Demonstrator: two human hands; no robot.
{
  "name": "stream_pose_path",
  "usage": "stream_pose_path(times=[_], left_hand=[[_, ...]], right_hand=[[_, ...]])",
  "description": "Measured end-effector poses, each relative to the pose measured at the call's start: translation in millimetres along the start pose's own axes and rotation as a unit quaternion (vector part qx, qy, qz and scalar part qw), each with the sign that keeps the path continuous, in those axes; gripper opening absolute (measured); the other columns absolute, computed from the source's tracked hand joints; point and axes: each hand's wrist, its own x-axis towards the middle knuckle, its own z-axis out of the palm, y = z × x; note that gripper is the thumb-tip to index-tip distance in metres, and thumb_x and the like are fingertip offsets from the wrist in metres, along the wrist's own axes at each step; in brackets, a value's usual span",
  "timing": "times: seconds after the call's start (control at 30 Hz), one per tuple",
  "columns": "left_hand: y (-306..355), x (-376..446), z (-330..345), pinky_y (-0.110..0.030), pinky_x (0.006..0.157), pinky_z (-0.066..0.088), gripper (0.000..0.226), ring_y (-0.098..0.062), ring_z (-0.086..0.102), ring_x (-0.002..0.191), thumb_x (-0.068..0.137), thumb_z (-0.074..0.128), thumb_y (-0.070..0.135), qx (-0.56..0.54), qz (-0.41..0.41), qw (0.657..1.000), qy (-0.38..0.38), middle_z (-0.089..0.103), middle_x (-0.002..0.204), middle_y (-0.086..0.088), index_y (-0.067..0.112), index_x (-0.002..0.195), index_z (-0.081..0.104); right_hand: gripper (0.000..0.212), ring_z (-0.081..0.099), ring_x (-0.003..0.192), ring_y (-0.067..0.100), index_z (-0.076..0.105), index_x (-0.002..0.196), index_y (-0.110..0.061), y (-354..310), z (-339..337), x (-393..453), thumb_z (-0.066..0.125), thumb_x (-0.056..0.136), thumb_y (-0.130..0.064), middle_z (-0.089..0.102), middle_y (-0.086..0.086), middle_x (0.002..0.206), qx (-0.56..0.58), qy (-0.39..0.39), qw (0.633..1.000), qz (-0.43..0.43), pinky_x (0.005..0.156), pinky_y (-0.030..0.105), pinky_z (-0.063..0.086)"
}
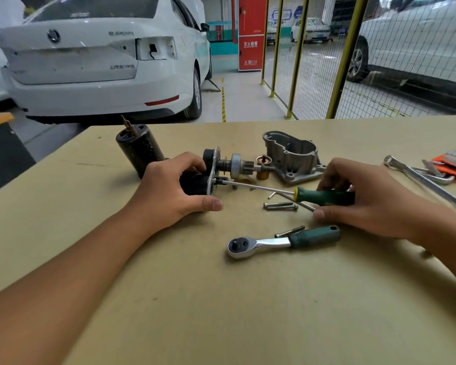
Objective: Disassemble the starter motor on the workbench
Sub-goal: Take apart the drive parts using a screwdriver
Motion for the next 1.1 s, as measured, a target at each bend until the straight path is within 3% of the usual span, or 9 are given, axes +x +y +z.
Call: stream_pose_path(times=[0.1,0.2,0.4,0.57,0.67,0.8,0.9,0.97,1.1], left_hand=[[0,0,-2,-0.022,0.076,0.049,0.073,-0.001,0.062,0.093,0.05,0.08,0.072,0.001,-0.007,1.0,-0.003,0.069,0.095,0.013,0.025,0.104,0.068],[-2,1,-1,-0.026,0.078,0.051,0.073,-0.01,0.064,0.09,0.05,0.082,0.072,0.0,-0.006,1.0,0.002,0.071,0.094,0.011,0.023,0.103,0.07],[-5,0,-2,-0.019,0.079,0.05,0.058,-0.001,0.066,0.096,0.065,0.076,0.072,-0.019,0.004,1.0,-0.006,0.07,0.099,0.015,0.035,0.11,0.067],[-4,1,0,-0.012,0.082,0.048,0.056,0.001,0.064,0.097,0.071,0.072,0.065,0.005,0.025,1.0,0.003,0.067,0.1,0.018,0.042,0.12,0.059],[-5,1,-1,-0.018,0.081,0.049,0.056,0.004,0.064,0.097,0.071,0.07,0.066,0.014,0.016,1.0,0.009,0.067,0.099,0.022,0.045,0.122,0.06],[-3,0,0,-0.014,0.079,0.049,0.052,0.006,0.064,0.096,0.073,0.069,0.06,0.018,0.017,1.0,0.007,0.066,0.101,0.027,0.046,0.121,0.059],[3,0,6,-0.031,0.077,0.057,0.047,-0.003,0.066,0.089,0.077,0.066,0.048,0.047,0.0,0.999,0.022,0.069,0.094,0.017,0.045,0.122,0.056],[9,-1,9,-0.04,0.073,0.057,0.044,-0.012,0.065,0.083,0.081,0.06,0.043,0.069,-0.009,0.997,0.026,0.068,0.091,0.011,0.046,0.124,0.051],[15,-3,12,-0.035,0.059,0.049,0.045,-0.013,0.055,0.07,0.091,0.051,0.037,0.139,0.009,0.99,0.022,0.057,0.079,0.011,0.046,0.133,0.041]], right_hand=[[0.052,0.06,0.077,0.005,0.056,0.094,-0.04,-2,5,2,0.066,0.057,-0.075,0.066,-0.012,0.079,0.003,0.021,1.0,-0.015,0.062,0.032,0.051],[0.053,0.065,0.073,0.006,0.063,0.106,-0.045,-4,9,2,0.071,0.059,-0.071,0.069,-0.015,0.08,0.012,0.038,0.999,-0.01,0.068,0.033,0.055],[0.035,0.062,0.083,0.01,0.08,0.092,-0.02,-8,4,4,0.071,0.072,-0.048,0.063,-0.01,0.094,-0.047,0.028,0.998,-0.026,0.072,0.039,0.056],[0.04,0.056,0.087,0.01,0.07,0.094,-0.029,-12,6,4,0.061,0.074,-0.062,0.06,-0.014,0.097,-0.132,-0.015,0.99,-0.037,0.075,0.037,0.052],[0.043,0.05,0.074,0.007,0.057,0.095,-0.035,-9,4,4,0.057,0.072,-0.071,0.055,-0.019,0.082,-0.156,0.029,0.987,-0.028,0.063,0.034,0.044],[0.055,0.051,0.066,0.005,0.044,0.097,-0.041,-9,5,4,0.04,0.066,-0.086,0.056,-0.016,0.071,-0.152,0.025,0.988,-0.023,0.056,0.035,0.046],[0.047,0.06,0.068,0.009,0.057,0.101,-0.041,-11,5,-1,0.056,0.075,-0.081,0.065,-0.014,0.075,-0.049,0.039,0.997,-0.035,0.059,0.036,0.05],[0.035,0.064,0.076,0.008,0.066,0.105,-0.041,-12,3,-2,0.062,0.079,-0.064,0.069,-0.017,0.083,0.004,0.044,0.998,-0.04,0.064,0.035,0.052],[0.04,0.066,0.086,0.006,0.072,0.111,-0.034,-13,-4,-3,0.08,0.073,-0.044,0.07,-0.02,0.092,0.0,0.023,0.999,-0.042,0.073,0.034,0.055]])
